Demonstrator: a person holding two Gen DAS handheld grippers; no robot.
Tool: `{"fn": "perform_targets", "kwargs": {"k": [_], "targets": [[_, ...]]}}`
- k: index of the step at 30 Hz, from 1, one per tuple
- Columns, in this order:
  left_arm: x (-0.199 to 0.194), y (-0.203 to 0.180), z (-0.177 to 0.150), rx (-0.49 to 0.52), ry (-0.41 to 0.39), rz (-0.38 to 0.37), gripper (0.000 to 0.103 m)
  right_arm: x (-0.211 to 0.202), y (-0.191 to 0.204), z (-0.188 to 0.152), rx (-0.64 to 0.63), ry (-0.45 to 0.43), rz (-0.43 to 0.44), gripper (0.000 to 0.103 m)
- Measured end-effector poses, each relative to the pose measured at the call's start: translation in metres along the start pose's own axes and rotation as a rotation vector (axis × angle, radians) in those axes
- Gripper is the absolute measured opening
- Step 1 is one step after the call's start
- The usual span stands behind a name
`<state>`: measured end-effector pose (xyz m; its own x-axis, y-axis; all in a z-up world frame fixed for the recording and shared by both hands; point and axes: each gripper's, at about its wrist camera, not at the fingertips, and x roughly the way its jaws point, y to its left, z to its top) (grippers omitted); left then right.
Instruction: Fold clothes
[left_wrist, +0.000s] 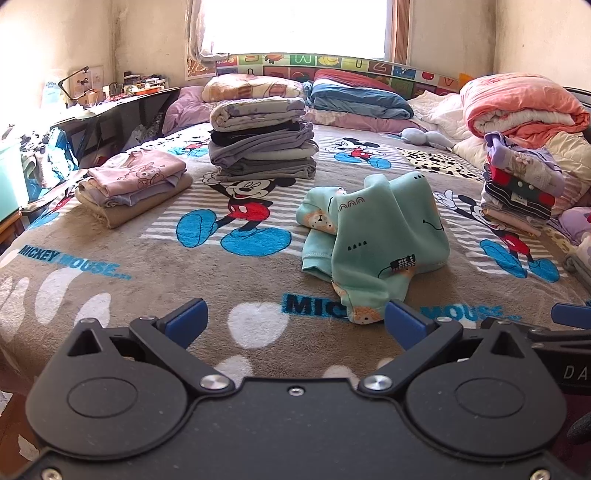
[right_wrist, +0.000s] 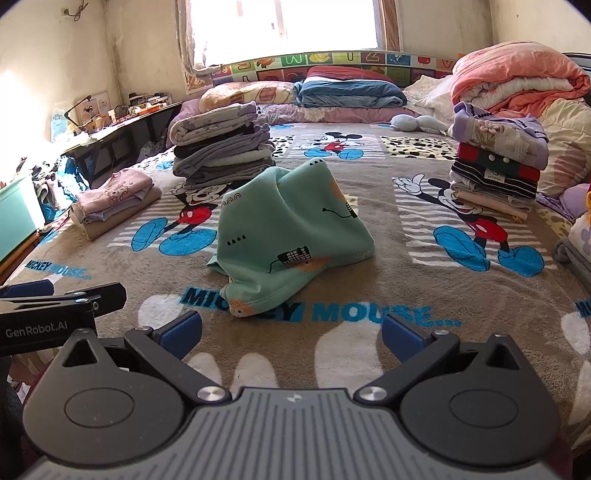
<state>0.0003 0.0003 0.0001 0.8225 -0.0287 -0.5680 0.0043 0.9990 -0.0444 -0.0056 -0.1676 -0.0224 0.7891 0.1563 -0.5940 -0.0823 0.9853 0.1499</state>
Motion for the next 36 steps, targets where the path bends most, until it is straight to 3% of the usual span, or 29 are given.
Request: {"fn": "perform_targets", "kwargs": {"k": [36], "targets": [[0.016,-0.006,-0.008,0.020,0.035,0.019,0.103,0.014,-0.004,-0.010,-0.013,0.025,0.002,0.103]]}}
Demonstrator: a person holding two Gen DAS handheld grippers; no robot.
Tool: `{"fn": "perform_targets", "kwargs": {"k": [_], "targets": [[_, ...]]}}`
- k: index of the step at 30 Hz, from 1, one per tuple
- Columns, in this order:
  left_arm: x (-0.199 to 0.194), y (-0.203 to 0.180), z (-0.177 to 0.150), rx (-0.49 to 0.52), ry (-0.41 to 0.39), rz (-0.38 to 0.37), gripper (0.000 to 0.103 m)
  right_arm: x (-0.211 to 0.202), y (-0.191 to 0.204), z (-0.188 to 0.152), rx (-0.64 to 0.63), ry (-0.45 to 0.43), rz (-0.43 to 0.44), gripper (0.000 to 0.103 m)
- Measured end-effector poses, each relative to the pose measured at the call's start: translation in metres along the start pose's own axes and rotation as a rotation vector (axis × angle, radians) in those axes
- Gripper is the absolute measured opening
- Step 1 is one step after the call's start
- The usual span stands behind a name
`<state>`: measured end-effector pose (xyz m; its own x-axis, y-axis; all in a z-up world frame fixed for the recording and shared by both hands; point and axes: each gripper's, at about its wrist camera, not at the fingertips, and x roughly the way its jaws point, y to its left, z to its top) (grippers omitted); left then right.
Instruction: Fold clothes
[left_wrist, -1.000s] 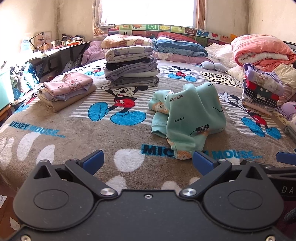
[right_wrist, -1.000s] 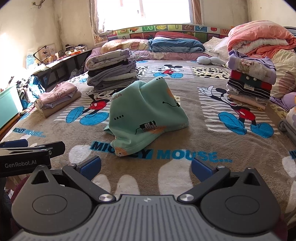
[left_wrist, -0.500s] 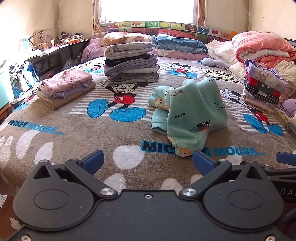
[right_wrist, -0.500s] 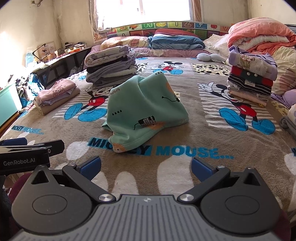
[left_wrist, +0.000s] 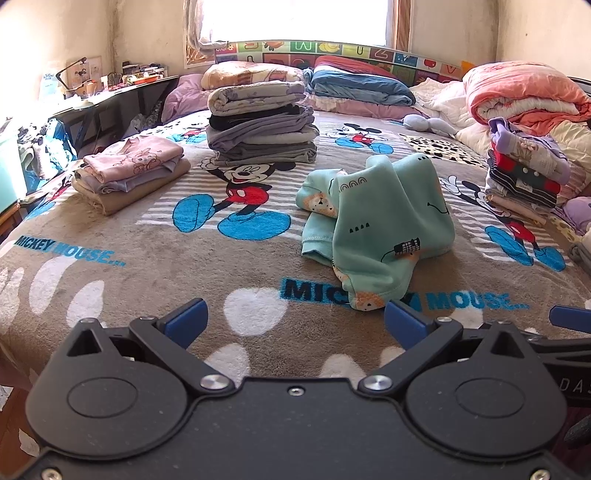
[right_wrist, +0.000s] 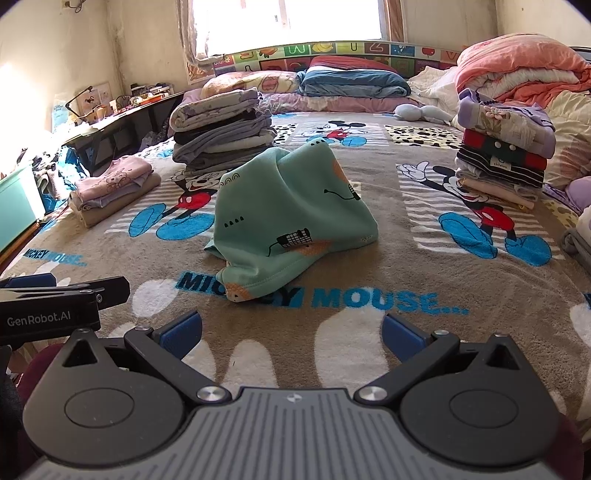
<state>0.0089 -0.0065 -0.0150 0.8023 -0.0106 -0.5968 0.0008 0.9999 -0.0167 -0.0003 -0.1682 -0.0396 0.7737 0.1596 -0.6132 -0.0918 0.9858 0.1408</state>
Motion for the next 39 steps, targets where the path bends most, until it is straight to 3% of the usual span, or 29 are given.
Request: {"fn": "perform_targets", "kwargs": {"k": [20,29,39], "targets": [[0.001,0.000,0.000,-0.006,-0.002,-0.009,0.103,0.000,0.002,-0.002,-0.005,0.004,-0.001,0.103],[0.010,-0.002,-0.001,-0.007,0.014,-0.021,0.103,0.006,-0.011,-0.003,0.040,0.003,0.066,0.103],[0.038,0.008,0.009,-0.092,0.071,-0.118,0.103,0.026,-0.020,0.009,0.032,-0.019,0.132,0.103]]}}
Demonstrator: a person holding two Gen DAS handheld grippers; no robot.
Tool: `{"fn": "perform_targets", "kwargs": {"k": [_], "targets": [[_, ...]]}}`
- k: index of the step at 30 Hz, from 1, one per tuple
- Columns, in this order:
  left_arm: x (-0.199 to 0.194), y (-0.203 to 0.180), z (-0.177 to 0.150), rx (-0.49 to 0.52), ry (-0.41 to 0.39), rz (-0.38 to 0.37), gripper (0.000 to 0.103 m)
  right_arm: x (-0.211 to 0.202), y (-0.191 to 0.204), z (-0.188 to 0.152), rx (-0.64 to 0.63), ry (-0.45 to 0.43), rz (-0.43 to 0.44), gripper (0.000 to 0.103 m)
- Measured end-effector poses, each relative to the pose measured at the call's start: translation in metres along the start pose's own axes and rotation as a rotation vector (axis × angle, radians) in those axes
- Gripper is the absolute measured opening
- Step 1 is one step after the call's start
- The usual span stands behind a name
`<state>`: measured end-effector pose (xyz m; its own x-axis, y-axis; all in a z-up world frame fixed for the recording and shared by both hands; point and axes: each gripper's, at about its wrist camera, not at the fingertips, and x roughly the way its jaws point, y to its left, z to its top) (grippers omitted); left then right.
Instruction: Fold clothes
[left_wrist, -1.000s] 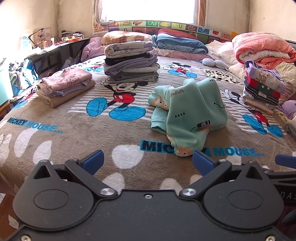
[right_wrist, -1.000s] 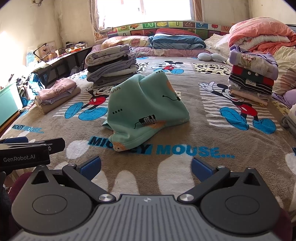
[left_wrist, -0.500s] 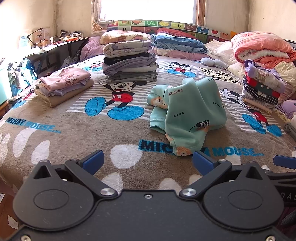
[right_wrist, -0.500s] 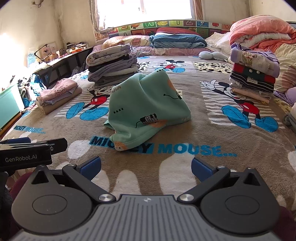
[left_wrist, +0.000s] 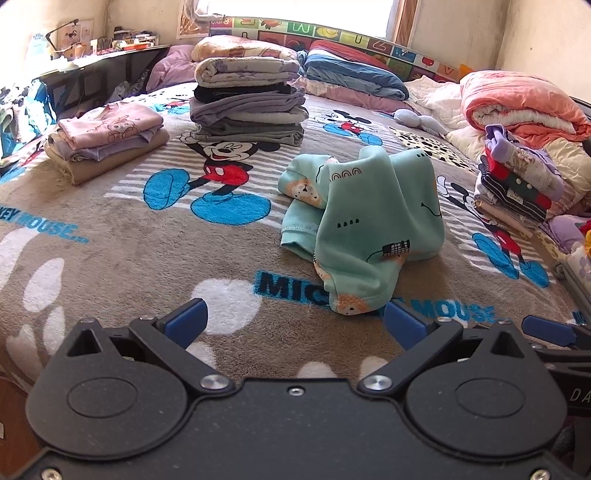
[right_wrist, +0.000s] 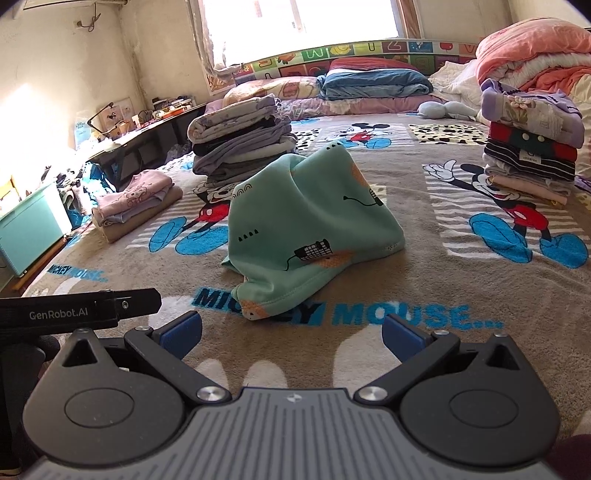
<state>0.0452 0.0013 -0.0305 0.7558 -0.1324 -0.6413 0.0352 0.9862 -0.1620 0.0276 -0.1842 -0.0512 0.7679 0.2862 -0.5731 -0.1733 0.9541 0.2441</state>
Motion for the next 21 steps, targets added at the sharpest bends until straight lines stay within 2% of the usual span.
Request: {"fn": "perform_targets", "kwargs": {"k": [4,9,12,16,21], "targets": [[0.011,0.004,0.008,-0.010,0.021,-0.046,0.103,0.012,-0.005,0.008,-0.011,-0.016,0.034,0.103],[0.022,0.006,0.016,0.006,-0.031,-0.066,0.103,0.026,-0.018,0.020,0.023,-0.053,0.123,0.103],[0.038,0.015,0.026,-0.024,0.010,-0.097,0.103,0.038,-0.028,0.031,0.067,-0.032,0.186,0.103],[0.056,0.025,0.041,-0.055,0.031,-0.111,0.103,0.049,-0.031,0.047,0.049,-0.016,0.185,0.103],[0.073,0.036,0.069,-0.113,-0.012,-0.141,0.103,0.061,-0.046,0.067,0.088,-0.005,0.228,0.103]]}}
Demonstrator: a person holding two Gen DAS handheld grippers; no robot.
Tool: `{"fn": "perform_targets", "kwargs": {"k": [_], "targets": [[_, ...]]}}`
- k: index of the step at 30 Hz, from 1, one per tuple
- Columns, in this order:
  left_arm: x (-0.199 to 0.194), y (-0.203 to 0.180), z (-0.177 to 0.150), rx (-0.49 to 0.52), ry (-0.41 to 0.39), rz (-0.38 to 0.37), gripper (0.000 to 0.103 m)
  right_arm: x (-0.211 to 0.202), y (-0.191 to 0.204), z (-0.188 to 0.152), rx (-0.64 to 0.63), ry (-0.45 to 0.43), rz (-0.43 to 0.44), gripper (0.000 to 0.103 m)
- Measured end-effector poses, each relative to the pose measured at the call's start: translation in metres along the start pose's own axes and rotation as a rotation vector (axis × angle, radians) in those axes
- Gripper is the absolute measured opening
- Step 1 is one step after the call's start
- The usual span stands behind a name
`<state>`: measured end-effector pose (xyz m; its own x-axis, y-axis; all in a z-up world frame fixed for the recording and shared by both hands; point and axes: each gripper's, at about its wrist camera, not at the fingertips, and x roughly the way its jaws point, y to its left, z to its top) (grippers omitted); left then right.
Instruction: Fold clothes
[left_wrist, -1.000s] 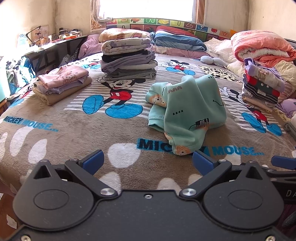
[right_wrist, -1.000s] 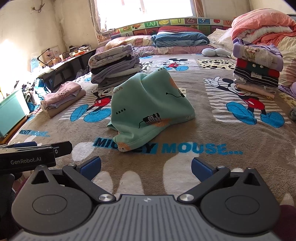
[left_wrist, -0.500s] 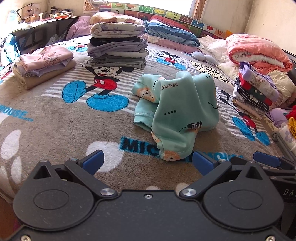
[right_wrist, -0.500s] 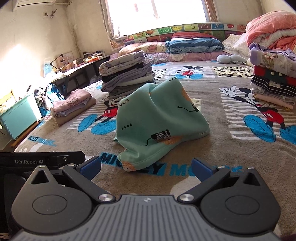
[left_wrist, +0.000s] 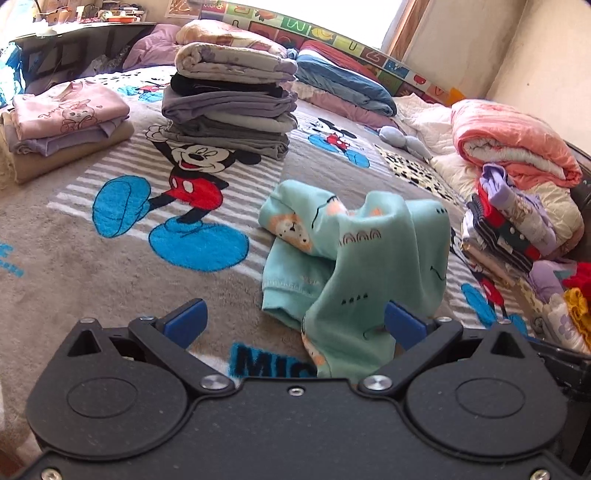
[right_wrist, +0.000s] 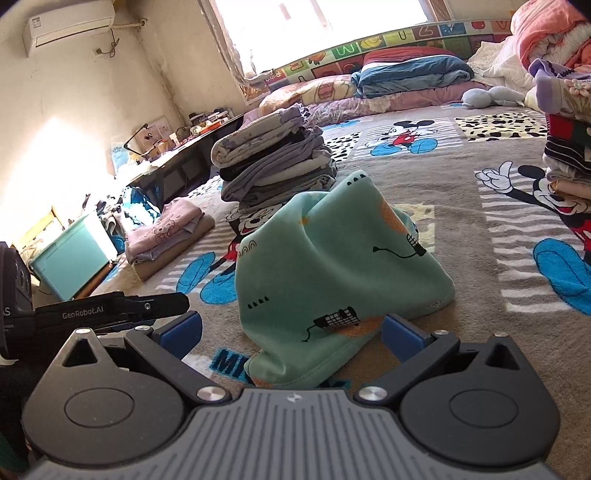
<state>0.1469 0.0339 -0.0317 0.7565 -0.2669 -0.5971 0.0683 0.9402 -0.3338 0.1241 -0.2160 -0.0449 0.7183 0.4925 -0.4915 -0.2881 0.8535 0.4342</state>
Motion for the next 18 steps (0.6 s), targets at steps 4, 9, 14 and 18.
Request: {"fn": "perform_targets", "kwargs": {"k": [4,9,14,18], "targets": [[0.019,0.008,0.029,-0.045,-0.033,-0.014,0.103,0.007,-0.016,0.022,0.041,-0.019,0.031,0.103],[0.052,0.022,0.060,-0.143,-0.045,-0.064,0.101,0.017,-0.038,0.055,0.102,-0.040,0.087,0.103],[0.094,0.033,0.075,-0.185,-0.017,-0.115,0.088,0.035,-0.059,0.097,0.115,-0.047,0.098,0.100],[0.126,0.039,0.084,-0.160,0.024,-0.148,0.082,0.064,-0.074,0.119,0.133,-0.003,0.093,0.087]]}}
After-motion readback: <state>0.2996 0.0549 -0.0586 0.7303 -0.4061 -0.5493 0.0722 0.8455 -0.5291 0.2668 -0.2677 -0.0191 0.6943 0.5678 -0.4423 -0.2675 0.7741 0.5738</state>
